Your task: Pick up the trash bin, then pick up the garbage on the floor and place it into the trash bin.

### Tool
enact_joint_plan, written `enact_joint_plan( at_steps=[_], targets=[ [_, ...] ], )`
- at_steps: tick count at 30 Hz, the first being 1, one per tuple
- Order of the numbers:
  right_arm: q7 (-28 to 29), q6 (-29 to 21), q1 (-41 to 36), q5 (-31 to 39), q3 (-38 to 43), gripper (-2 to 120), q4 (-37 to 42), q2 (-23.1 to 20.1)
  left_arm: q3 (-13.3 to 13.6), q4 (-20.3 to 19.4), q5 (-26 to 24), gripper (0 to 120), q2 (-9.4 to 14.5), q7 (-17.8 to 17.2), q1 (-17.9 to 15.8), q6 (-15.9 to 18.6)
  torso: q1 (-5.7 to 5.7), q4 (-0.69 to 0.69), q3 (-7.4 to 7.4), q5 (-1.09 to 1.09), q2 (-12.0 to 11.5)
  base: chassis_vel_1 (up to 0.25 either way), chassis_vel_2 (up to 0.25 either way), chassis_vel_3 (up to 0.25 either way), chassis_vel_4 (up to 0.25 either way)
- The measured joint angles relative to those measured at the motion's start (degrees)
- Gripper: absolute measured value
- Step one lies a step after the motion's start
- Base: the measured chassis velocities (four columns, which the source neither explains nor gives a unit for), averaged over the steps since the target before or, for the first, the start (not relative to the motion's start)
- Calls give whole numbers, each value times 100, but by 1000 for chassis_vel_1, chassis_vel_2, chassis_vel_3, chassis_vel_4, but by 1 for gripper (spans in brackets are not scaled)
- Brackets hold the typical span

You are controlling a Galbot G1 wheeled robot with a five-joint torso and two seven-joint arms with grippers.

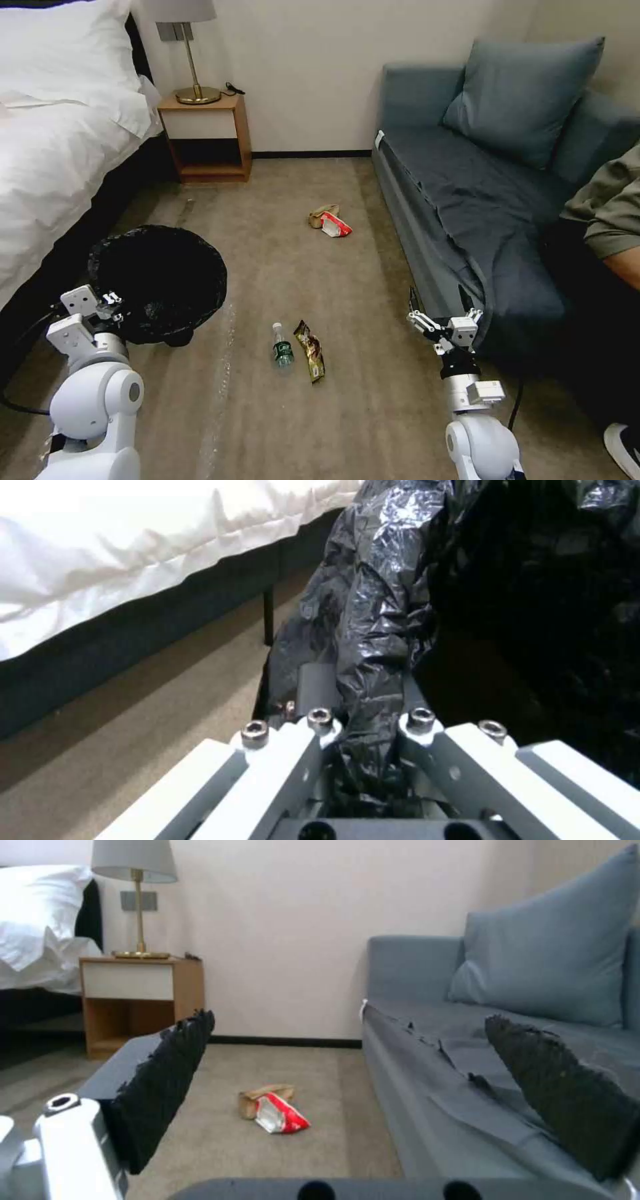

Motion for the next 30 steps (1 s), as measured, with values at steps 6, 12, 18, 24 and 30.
enact_joint_plan(
  at_steps=[6, 12, 18, 24, 30],
  targets=[
    [0, -64, 31, -3, -17, 100, 0, -49, -14, 30, 2, 3, 18, 18, -14, -17, 0, 0, 0, 0, 0, -66, 67, 82, -72],
    [-1, -80, 34, -2, -20, 100, -1, -106, -5, 34, 10, 3, 16, 22, -50, -17, 0, 0, 0, 0, 0, -69, 67, 61, -63],
    [-7, -82, 42, -2, -23, 100, -16, -136, 9, 15, 28, 3, -5, 22, -38, -10, 0, 0, 0, 0, 0, -71, 81, 70, -75],
    [-12, -82, 46, -6, -23, 100, -35, -138, -22, 2, 29, 3, -7, 27, 1, -11, 0, 0, 0, 1, 0, -80, 65, 76, -82],
    [-93, 49, 48, -56, -24, 100, -59, -140, -42, -9, 25, 3, -27, 31, 35, -26, 0, 0, 0, 0, 0, -69, 72, 74, -68]
  ],
)
